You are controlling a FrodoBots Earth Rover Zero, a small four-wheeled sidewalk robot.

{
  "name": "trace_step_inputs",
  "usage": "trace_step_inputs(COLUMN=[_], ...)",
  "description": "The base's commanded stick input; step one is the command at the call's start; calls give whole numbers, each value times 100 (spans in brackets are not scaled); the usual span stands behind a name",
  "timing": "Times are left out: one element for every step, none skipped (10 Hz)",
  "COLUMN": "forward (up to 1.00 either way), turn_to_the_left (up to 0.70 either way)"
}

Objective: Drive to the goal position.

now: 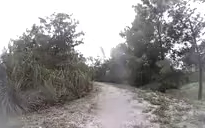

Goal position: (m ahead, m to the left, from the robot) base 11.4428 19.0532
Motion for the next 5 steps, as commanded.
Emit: trace_step_inputs(forward=[0,0,0,0,2], turn_to_the_left=[0,0,0,0,0])
